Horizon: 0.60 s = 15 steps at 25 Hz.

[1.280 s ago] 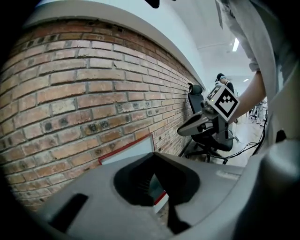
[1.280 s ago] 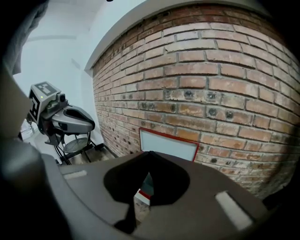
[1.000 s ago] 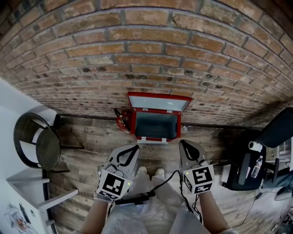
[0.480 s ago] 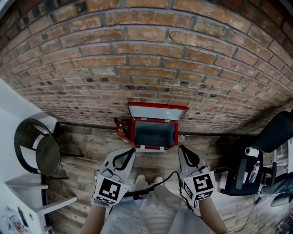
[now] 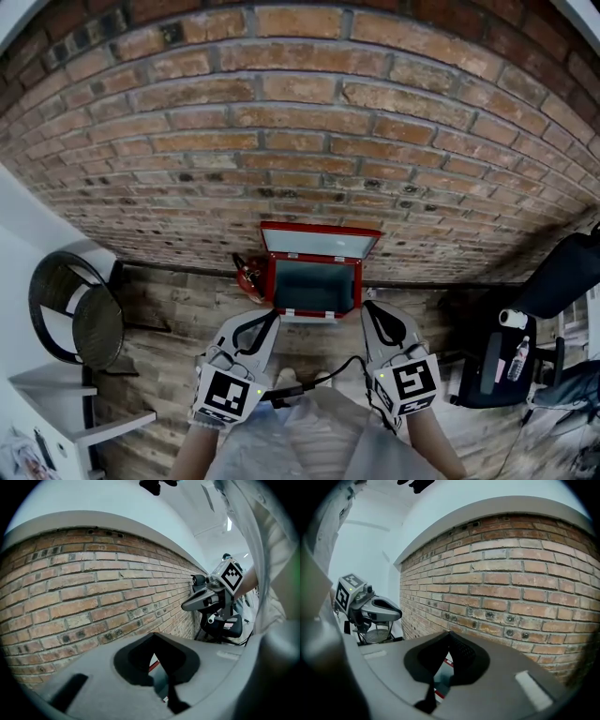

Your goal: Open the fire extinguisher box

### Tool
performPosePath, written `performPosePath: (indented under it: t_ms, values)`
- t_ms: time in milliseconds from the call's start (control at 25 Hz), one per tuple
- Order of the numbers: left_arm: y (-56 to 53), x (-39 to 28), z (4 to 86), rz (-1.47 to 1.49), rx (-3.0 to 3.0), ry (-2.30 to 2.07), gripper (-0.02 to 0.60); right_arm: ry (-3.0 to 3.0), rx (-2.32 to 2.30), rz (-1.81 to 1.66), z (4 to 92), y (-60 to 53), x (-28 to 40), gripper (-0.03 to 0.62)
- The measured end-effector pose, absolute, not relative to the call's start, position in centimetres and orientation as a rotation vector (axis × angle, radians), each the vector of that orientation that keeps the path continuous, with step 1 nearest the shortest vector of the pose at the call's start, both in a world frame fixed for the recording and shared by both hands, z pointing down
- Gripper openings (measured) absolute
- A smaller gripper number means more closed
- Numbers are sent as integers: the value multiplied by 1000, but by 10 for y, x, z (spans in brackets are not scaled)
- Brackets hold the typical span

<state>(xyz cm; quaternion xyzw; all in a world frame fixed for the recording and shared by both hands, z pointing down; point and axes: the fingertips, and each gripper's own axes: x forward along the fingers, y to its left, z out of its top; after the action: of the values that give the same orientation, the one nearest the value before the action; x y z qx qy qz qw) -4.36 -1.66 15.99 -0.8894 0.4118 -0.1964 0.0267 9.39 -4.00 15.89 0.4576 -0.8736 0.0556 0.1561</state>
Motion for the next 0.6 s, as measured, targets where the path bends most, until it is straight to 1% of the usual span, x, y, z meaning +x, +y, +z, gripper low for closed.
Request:
performPosePath:
  t_ms: [600]
  values:
    - [-14, -38, 168, -632, -2774, 1244, -2, -2503, 1282, 150, 161, -39, 89, 8]
